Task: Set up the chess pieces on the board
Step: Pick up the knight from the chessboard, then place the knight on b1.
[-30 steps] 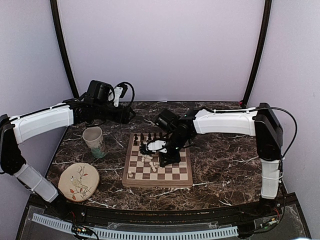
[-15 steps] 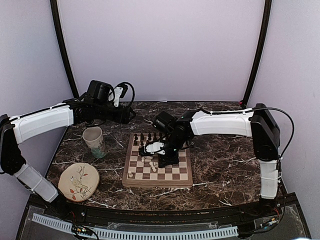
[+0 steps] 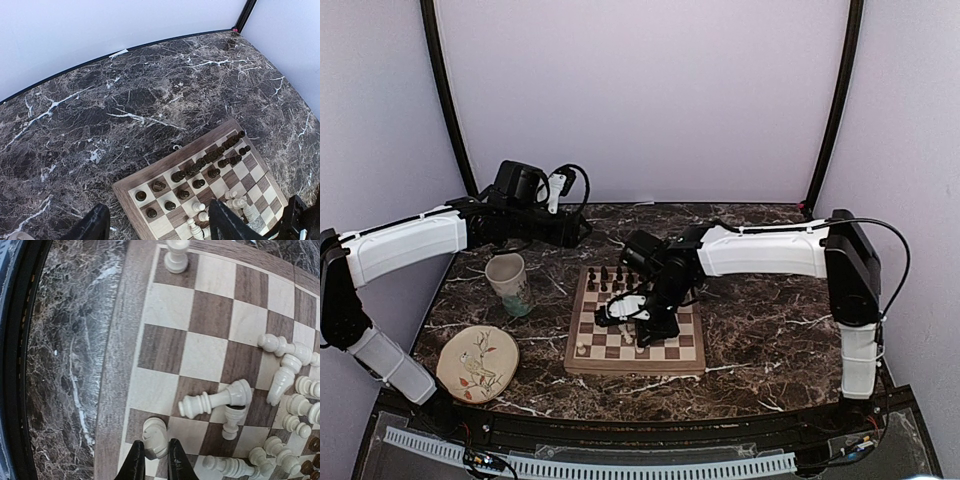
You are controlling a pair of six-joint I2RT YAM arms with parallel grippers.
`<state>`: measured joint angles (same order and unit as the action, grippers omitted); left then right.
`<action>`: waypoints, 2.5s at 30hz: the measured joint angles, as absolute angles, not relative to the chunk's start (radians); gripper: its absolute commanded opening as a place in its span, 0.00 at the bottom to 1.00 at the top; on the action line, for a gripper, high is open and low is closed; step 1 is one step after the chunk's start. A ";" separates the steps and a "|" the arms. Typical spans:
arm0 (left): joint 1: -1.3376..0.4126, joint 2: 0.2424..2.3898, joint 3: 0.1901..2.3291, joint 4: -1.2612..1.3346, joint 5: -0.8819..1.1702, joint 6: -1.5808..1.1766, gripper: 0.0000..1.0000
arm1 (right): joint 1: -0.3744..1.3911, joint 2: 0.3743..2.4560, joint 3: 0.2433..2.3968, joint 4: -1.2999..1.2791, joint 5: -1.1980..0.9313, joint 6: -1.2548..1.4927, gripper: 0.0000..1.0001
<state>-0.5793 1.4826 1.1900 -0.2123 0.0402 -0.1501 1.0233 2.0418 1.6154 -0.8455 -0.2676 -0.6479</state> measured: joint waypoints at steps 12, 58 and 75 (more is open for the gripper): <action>-0.579 1.482 1.190 -0.213 0.037 -0.150 0.70 | 1.108 2.056 1.729 -0.883 -0.241 -0.651 0.06; -0.569 1.458 1.190 -0.219 0.007 -0.150 0.69 | 1.159 2.271 1.967 -0.883 -0.183 -0.639 0.25; -0.564 1.458 1.190 -0.219 0.007 -0.149 0.69 | 1.146 2.180 1.882 -0.898 -0.164 -0.630 0.33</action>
